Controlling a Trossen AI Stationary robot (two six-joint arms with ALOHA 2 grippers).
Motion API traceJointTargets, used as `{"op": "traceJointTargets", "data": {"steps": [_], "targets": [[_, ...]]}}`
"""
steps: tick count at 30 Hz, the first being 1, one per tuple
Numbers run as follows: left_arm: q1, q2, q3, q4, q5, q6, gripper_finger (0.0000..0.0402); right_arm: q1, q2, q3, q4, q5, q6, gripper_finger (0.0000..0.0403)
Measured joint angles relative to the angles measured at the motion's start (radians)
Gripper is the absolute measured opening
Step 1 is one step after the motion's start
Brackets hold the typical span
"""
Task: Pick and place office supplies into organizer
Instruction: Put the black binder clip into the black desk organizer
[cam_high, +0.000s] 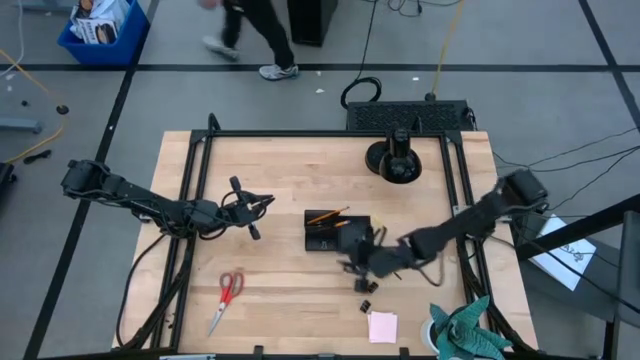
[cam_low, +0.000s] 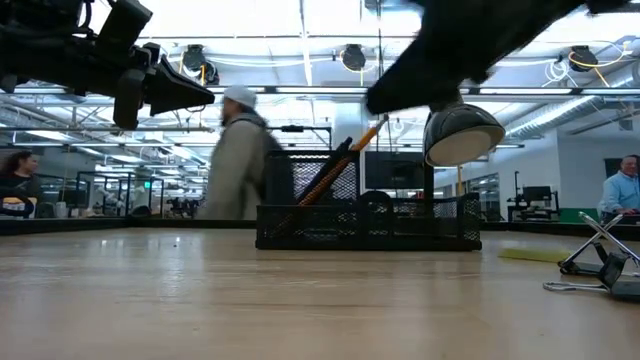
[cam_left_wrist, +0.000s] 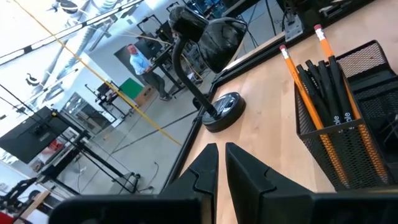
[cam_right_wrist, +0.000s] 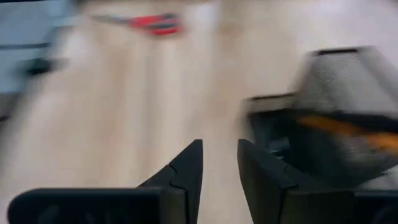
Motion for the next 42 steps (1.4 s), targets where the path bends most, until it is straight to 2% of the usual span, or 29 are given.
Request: {"op": "traceJointTargets", "data": {"steps": [3,7,11,18,24,31,42], "targets": [[0.0,0.0,0.0,-0.001,0.005,-0.004,0.0037,0.079,-0.074,0.0,-0.082,-0.099,0.049,0.0096],[0.0,0.0,0.0,-0.001,0.006,-0.006,0.0037,0.167,-0.099,0.001,-0.164,-0.107,0.108,0.0096],[0.0,0.0,0.0,-0.002,0.006,-0.006,0.0037,0.206,-0.065,0.001,-0.217,-0.095,0.123,0.0096],[0.0,0.0,0.0,-0.002,0.006,0.006,0.0037,0.268,0.012,0.001,-0.287,-0.143,0.117,0.0096],[0.008,0.0,0.0,-0.002,0.006,0.016,0.0037,0.28,0.047,0.001,-0.369,-0.14,0.139,0.0096],[0.013,0.0,0.0,0.002,0.007,0.018,0.0037,0.274,0.105,0.002,-0.451,-0.084,0.063,0.0096],[0.014,0.0,0.0,0.003,0.007,0.023,0.0037,0.264,0.11,0.002,-0.482,-0.094,0.092,0.009]]}}
